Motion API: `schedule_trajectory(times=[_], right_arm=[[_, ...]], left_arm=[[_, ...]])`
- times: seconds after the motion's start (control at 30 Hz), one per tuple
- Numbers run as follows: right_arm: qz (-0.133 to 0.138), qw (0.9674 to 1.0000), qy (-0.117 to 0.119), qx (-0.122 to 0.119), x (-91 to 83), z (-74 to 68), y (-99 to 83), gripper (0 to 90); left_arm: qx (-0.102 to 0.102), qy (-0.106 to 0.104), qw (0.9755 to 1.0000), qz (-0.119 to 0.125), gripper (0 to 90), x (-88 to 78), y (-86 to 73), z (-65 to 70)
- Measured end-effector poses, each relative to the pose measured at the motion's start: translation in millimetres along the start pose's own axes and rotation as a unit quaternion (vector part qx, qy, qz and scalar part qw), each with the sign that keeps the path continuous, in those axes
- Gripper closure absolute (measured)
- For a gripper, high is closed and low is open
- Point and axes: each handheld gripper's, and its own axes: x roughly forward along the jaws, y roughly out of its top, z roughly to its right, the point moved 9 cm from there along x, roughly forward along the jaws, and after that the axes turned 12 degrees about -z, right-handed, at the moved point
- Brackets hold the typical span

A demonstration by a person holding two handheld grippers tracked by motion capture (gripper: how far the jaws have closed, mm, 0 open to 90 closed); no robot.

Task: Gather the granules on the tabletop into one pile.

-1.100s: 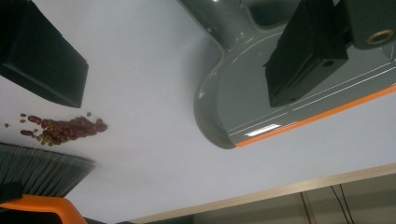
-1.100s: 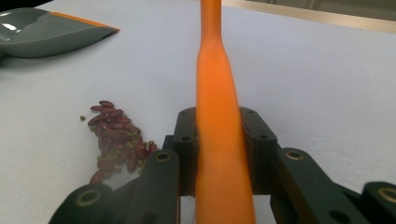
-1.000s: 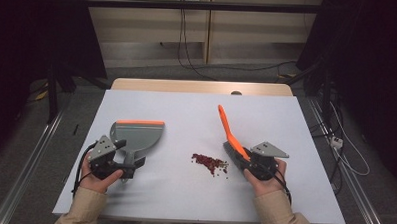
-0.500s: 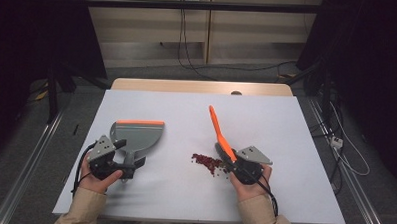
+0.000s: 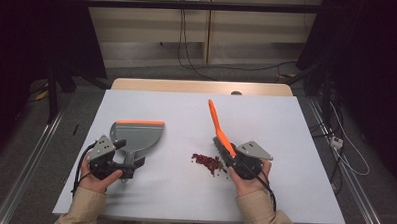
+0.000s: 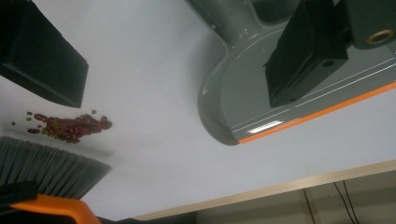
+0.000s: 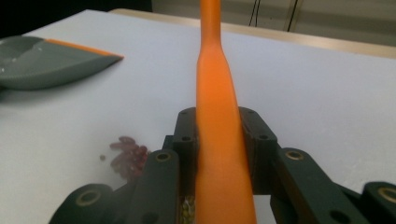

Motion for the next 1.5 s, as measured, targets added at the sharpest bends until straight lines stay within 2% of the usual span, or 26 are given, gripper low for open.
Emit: schedule_trajectory(times=[0.13, 0.23, 0.4, 0.6, 0.8, 1.07, 1.2, 1.3, 1.37, 1.5], right_arm=[[0.010, 0.9999, 0.013, -0.001, -2.7, -10.0, 13.3, 70.9], [0.014, 0.9994, 0.031, 0.010, 3.1, -20.2, 20.2, 70.9], [0.021, 0.9975, 0.061, 0.029, 21.1, -43.9, 32.9, 70.9], [0.020, 0.9952, 0.090, 0.033, 39.4, -71.6, 44.2, 70.9], [0.011, 0.9936, 0.107, 0.034, 56.5, -87.0, 47.4, 70.9], [-0.006, 0.9921, 0.114, 0.053, 75.5, -88.8, 43.0, 70.9], [-0.016, 0.9927, 0.108, 0.051, 79.4, -88.7, 37.9, 70.9], [-0.020, 0.9940, 0.094, 0.053, 78.8, -79.8, 32.4, 70.9], [-0.020, 0.9933, 0.094, 0.063, 76.2, -73.9, 29.8, 71.0], [-0.019, 0.9940, 0.085, 0.067, 69.1, -61.7, 23.9, 70.9]], left_arm=[[-0.001, -0.001, 1.0000, 0.001, 5.6, 0.3, 0.1, 0.4], [0.001, -0.001, 1.0000, 0.001, 5.6, -0.5, 0.4, -0.1], [-0.002, -0.001, 1.0000, 0.004, 5.6, -2.0, 0.6, -1.2], [-0.005, -0.001, 1.0000, 0.004, 5.6, -2.9, -0.5, -2.9], [-0.001, 0.005, 1.0000, 0.002, 5.6, -3.0, -1.1, -4.8], [-0.004, 0.009, 1.0000, -0.001, 5.6, -2.2, -1.9, -6.1], [-0.004, 0.009, 1.0000, -0.001, 5.6, -1.9, -1.9, -6.1], [-0.002, 0.009, 1.0000, -0.001, 5.6, -2.3, -2.1, -6.4], [-0.003, 0.009, 0.9999, -0.001, 5.6, -1.8, -2.3, -6.2], [-0.002, 0.009, 1.0000, -0.003, 5.6, -1.0, -2.2, -5.2]])
